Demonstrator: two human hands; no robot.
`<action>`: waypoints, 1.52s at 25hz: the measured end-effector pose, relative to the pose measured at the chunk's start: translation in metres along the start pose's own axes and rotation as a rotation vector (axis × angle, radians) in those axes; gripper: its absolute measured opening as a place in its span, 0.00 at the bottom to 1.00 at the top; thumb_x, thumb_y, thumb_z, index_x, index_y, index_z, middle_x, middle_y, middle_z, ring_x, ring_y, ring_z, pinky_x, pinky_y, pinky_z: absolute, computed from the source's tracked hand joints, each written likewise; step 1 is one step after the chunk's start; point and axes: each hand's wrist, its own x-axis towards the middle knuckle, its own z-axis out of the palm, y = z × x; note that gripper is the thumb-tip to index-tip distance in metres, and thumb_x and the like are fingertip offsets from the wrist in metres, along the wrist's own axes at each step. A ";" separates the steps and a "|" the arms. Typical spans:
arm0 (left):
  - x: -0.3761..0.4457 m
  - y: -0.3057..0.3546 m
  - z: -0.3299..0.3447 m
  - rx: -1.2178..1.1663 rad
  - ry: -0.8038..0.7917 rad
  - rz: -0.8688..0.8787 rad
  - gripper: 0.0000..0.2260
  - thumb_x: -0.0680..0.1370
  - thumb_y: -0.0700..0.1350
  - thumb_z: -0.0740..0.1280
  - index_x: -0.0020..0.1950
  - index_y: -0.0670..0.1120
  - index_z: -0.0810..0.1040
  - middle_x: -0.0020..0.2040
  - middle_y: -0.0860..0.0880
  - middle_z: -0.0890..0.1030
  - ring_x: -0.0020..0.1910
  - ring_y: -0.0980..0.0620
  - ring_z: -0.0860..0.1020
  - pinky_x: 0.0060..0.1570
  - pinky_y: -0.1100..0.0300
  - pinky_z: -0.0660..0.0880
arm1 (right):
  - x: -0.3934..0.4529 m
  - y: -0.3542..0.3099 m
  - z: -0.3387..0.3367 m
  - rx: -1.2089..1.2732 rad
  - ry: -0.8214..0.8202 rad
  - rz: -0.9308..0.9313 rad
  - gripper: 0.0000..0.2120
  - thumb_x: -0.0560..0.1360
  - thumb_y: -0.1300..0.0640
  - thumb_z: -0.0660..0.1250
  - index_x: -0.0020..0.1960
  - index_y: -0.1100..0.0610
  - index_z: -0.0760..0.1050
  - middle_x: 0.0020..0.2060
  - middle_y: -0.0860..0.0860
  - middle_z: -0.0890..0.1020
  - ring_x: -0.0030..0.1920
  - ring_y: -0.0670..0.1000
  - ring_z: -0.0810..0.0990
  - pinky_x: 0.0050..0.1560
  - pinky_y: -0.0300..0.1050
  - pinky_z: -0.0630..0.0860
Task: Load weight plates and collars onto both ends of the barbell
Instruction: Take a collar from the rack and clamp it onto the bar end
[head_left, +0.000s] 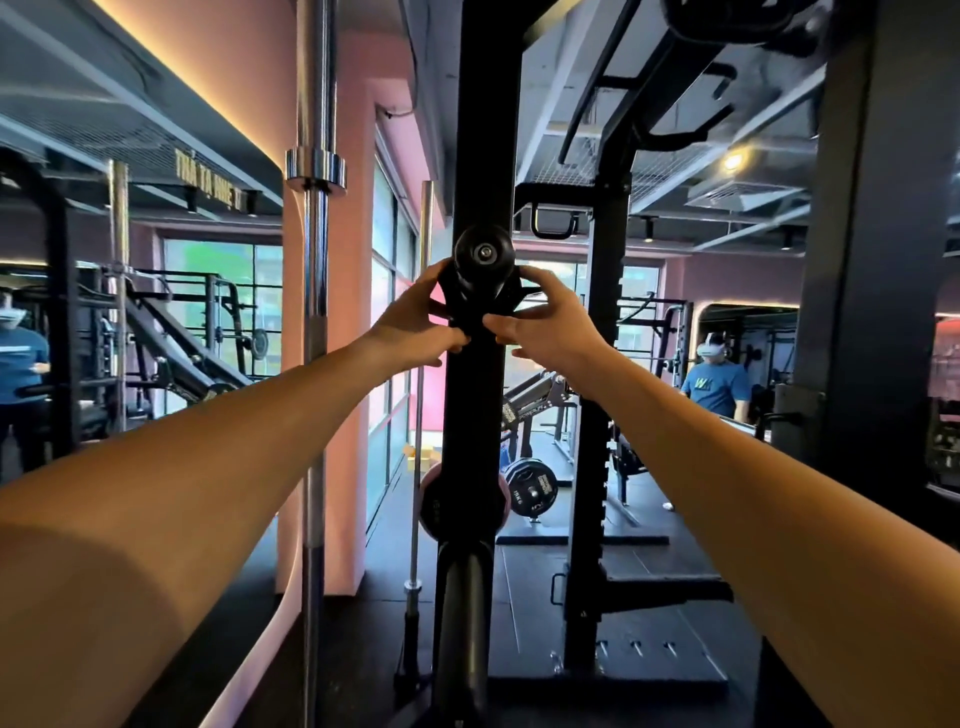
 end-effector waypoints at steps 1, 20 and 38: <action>-0.008 0.006 -0.001 0.011 0.017 -0.011 0.36 0.74 0.35 0.70 0.75 0.61 0.61 0.60 0.47 0.79 0.50 0.46 0.84 0.45 0.49 0.84 | -0.005 -0.003 -0.002 0.022 -0.001 -0.005 0.33 0.72 0.59 0.77 0.73 0.48 0.68 0.50 0.55 0.86 0.48 0.54 0.87 0.57 0.54 0.82; -0.178 0.131 0.015 -0.144 0.168 -0.069 0.17 0.83 0.54 0.60 0.72 0.62 0.66 0.60 0.47 0.80 0.45 0.48 0.87 0.45 0.47 0.84 | -0.173 -0.084 -0.087 0.088 -0.116 -0.105 0.32 0.72 0.60 0.78 0.71 0.45 0.70 0.47 0.53 0.86 0.47 0.51 0.85 0.41 0.40 0.76; -0.331 0.312 0.337 -0.355 -0.326 0.085 0.19 0.83 0.40 0.63 0.71 0.56 0.70 0.56 0.48 0.78 0.44 0.55 0.81 0.36 0.65 0.81 | -0.437 -0.013 -0.432 -0.239 0.064 0.229 0.22 0.75 0.61 0.71 0.67 0.46 0.77 0.40 0.54 0.85 0.35 0.49 0.81 0.37 0.45 0.78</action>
